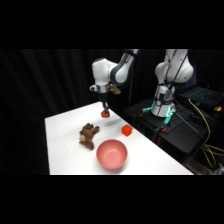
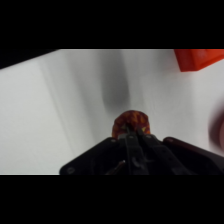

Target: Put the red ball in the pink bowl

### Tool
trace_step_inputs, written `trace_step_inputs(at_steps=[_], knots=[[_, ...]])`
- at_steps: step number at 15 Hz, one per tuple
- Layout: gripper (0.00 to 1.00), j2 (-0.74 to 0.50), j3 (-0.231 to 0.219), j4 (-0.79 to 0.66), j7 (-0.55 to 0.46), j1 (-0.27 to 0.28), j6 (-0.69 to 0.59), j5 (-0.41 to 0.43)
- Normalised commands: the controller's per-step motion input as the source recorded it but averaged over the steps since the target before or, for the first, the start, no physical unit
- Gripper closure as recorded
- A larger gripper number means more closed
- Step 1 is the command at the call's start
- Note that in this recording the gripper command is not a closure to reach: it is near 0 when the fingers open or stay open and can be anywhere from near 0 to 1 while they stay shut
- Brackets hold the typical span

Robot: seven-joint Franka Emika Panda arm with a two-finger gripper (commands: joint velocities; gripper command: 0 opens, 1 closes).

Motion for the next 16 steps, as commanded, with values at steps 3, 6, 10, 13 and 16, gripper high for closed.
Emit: trace_step_inputs(at_steps=[3,6,10,13,16], knots=[[0.09,-0.32,0.056,0.13,0.22,0.169,-0.48,-0.201],[0.12,-0.19,0.132,0.11,0.15,0.173,-0.32,-0.083],[0.13,-0.10,0.128,0.09,0.09,0.151,-0.19,-0.051],[0.13,-0.05,0.108,0.09,0.01,0.129,-0.09,0.007],[0.13,0.05,0.106,0.15,-0.02,0.125,0.02,0.032]])
